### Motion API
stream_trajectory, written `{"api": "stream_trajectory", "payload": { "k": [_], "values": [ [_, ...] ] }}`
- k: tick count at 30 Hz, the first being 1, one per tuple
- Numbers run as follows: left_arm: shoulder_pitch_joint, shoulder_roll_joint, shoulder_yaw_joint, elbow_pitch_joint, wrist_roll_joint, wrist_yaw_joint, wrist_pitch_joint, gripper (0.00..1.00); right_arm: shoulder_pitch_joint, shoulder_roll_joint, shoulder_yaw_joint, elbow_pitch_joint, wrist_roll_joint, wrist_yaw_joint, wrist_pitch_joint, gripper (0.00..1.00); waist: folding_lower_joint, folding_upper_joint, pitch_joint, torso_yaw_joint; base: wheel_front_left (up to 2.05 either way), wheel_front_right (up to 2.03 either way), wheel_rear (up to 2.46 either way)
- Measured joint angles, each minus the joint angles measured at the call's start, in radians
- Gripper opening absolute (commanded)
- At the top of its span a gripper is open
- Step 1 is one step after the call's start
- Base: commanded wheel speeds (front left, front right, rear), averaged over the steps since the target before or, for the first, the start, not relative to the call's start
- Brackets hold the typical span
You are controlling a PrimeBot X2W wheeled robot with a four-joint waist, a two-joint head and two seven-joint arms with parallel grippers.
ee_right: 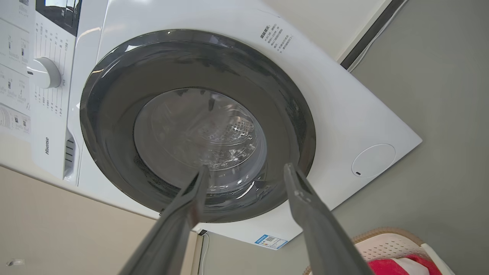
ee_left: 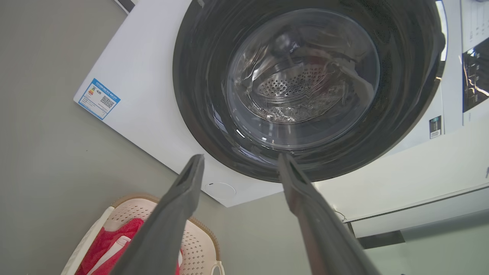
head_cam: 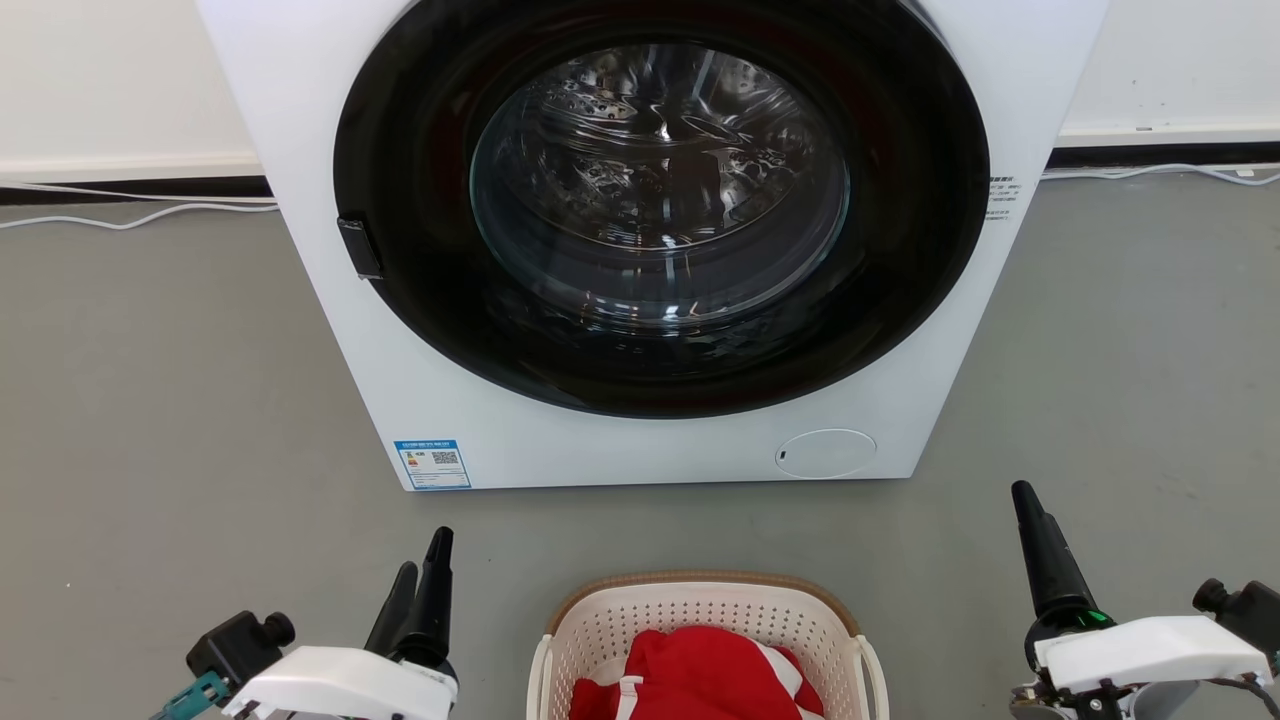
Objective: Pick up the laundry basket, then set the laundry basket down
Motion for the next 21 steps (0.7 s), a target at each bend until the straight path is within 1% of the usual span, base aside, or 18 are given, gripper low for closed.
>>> {"api": "stream_trajectory", "payload": {
  "k": [8, 21],
  "values": [
    [0.000, 0.001, -0.024, -0.016, 0.102, 0.040, -0.023, 1.00, 0.000, -0.004, 0.011, -0.005, -0.112, 0.000, -0.025, 1.00, 0.0000, 0.0000, -0.002, -0.001, 0.00, 0.00, 0.00],
    [-0.001, 0.003, -0.065, -0.053, 0.238, 0.065, -0.061, 1.00, 0.000, -0.025, 0.035, -0.014, -0.264, 0.000, -0.062, 1.00, 0.0000, 0.0000, -0.008, -0.006, 0.00, 0.00, 0.00]
  ]
}}
